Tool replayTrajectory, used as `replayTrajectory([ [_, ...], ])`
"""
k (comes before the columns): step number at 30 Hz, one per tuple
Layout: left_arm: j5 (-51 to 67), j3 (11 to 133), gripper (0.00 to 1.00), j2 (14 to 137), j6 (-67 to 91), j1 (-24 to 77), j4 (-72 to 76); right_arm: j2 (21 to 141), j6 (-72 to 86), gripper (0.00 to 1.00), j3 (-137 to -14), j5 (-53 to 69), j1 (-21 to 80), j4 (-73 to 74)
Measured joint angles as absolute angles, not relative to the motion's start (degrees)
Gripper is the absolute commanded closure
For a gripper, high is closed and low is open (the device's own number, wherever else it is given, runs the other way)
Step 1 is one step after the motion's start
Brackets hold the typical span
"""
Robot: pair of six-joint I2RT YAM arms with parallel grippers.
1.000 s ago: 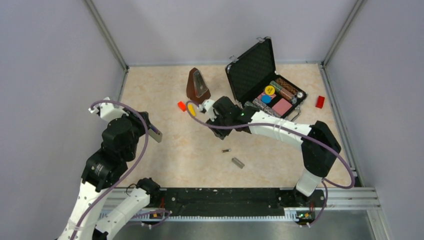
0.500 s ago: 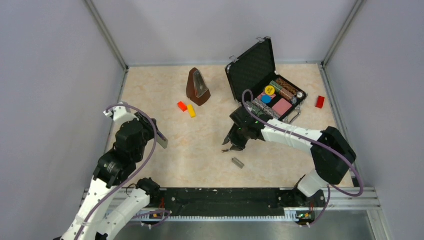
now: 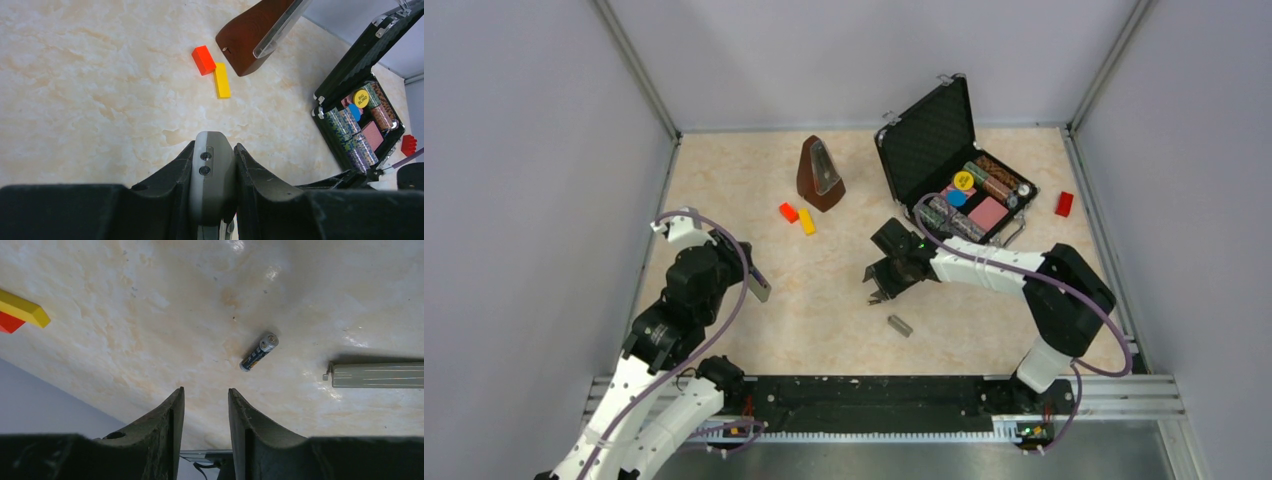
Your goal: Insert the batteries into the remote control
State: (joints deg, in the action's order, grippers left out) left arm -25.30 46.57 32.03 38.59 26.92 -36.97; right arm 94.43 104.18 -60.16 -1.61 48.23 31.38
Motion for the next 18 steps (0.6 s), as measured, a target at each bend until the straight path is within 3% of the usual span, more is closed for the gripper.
replayTrajectory([
  [18,-27.5,45.6,1.00,31.8,34.3,26.9,-35.4,98.0,115.3,0.64,-62.7,-4.1,51.3,35.7],
])
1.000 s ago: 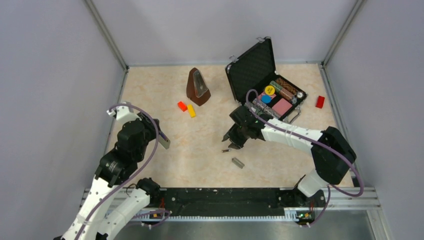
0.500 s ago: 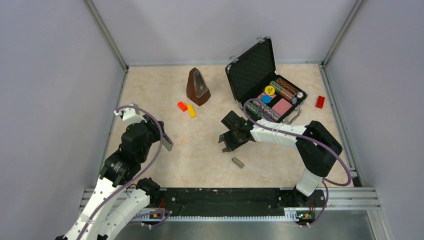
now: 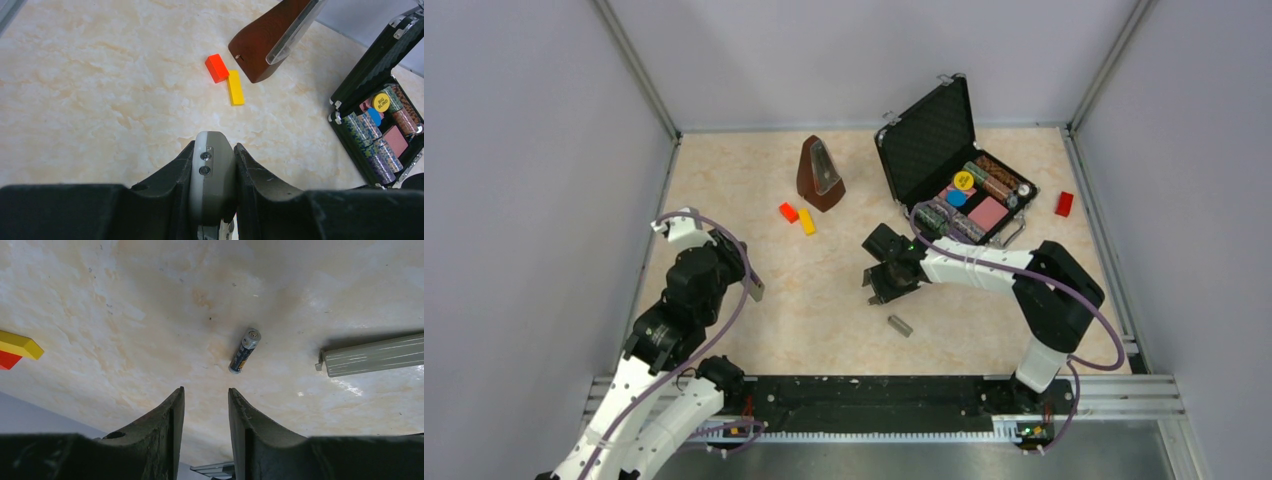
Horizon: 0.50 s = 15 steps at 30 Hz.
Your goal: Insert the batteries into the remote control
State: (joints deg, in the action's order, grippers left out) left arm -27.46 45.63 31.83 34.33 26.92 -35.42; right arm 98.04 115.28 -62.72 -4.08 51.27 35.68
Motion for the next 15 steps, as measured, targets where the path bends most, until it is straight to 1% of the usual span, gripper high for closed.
replayTrajectory([
  [8,-28.4,45.5,1.00,30.9,34.4,26.9,-35.0,98.6,116.2,0.68,-62.7,-4.1,51.3,37.2],
  [15,-28.8,45.5,1.00,30.8,34.4,26.9,-35.0,100.3,117.3,0.69,-62.7,-4.7,51.4,37.6],
])
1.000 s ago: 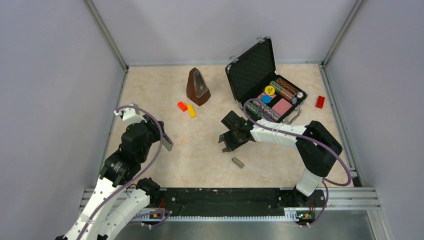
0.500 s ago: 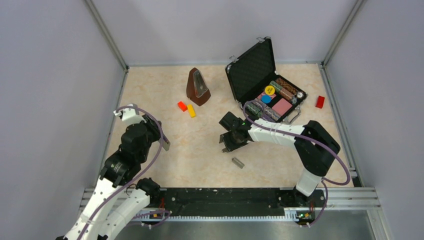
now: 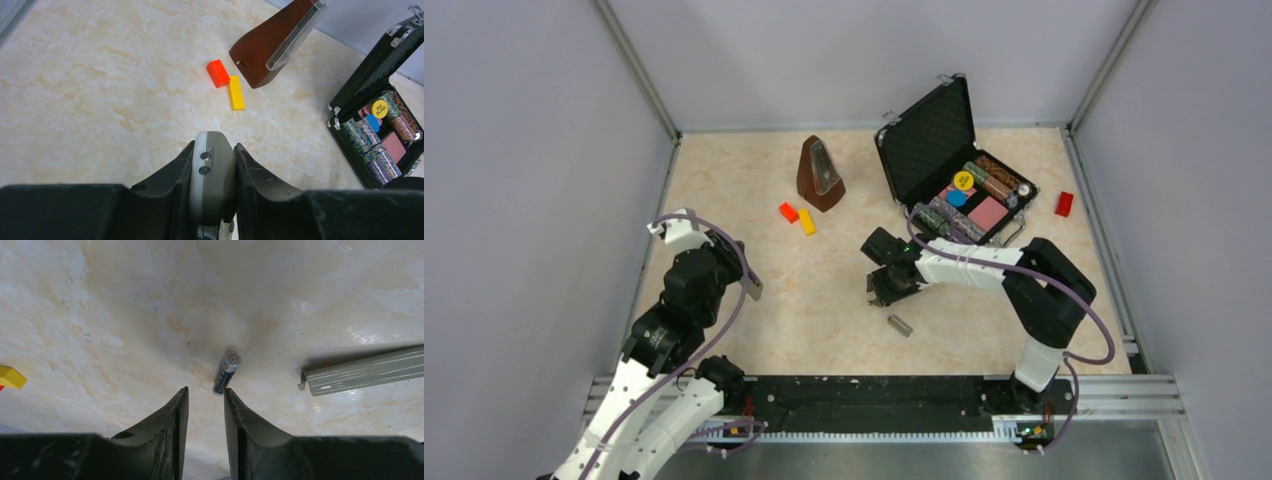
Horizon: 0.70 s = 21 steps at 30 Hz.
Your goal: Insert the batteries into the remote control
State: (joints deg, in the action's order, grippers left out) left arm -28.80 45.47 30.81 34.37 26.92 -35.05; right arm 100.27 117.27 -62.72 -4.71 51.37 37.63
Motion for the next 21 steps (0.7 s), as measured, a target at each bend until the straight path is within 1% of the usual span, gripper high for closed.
replayTrajectory([
  [10,-29.6,45.5,1.00,30.1,34.5,26.9,-35.1,100.9,118.4,0.76,-62.7,-5.1,51.4,38.1],
  [21,-29.6,45.5,1.00,30.1,34.6,26.9,-35.1,100.9,118.8,0.74,-62.3,-4.4,51.4,39.2],
])
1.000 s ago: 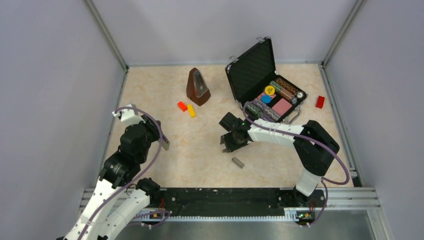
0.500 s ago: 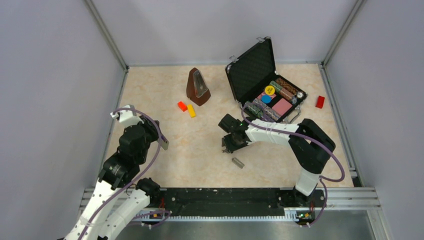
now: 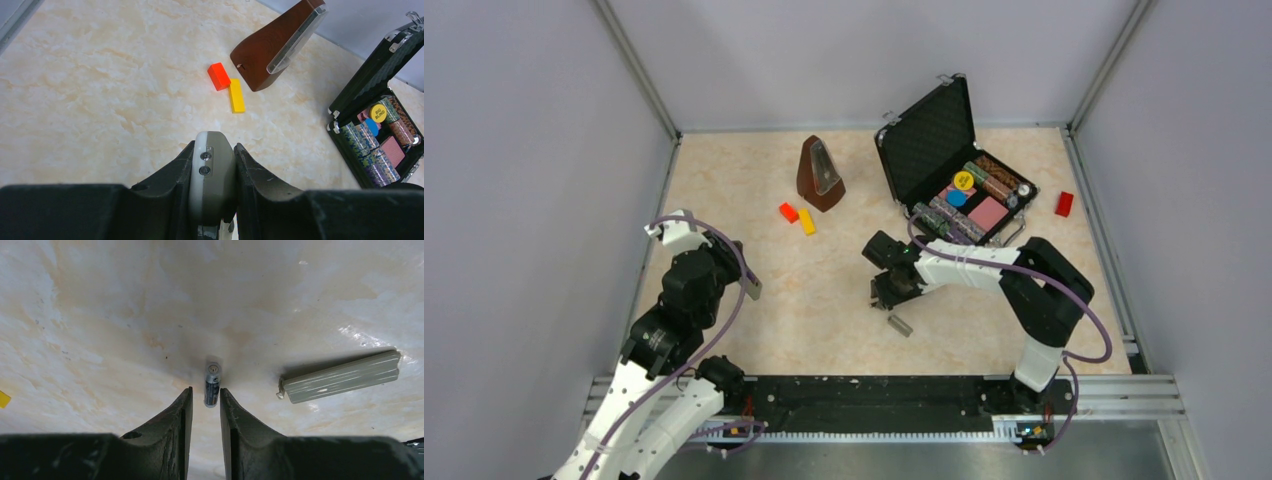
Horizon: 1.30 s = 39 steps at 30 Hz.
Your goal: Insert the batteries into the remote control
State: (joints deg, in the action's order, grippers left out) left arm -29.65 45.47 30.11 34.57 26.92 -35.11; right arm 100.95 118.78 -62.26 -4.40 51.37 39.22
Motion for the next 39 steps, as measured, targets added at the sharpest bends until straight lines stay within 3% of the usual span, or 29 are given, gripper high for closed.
replayTrajectory([
  [5,-29.6,45.5,1.00,30.1,34.6,26.9,-35.1,101.1,119.0,0.77,-61.1,-4.0,51.4,39.7],
  [9,-29.6,45.5,1.00,30.1,34.7,26.9,-35.1,101.1,119.2,1.00,-60.7,-3.4,51.4,39.5],
  [14,-28.3,45.5,1.00,30.1,34.9,26.9,-35.1,101.1,116.2,1.00,-61.0,-4.6,51.4,38.6],
  [22,-18.9,44.1,1.00,30.4,35.0,26.9,-32.4,99.0,97.9,1.00,-68.7,-15.5,51.6,40.8],
  [26,-9.0,43.6,1.00,31.7,34.2,26.9,-27.3,89.4,83.0,1.00,-68.8,-21.0,51.6,40.6],
  [33,12.8,43.4,1.00,38.0,35.5,26.9,-13.9,58.0,51.4,1.00,-58.8,-20.8,51.6,24.0],
  [39,24.8,43.4,1.00,47.0,41.9,26.9,1.9,54.2,34.3,1.00,-60.9,-11.2,51.7,16.5],
])
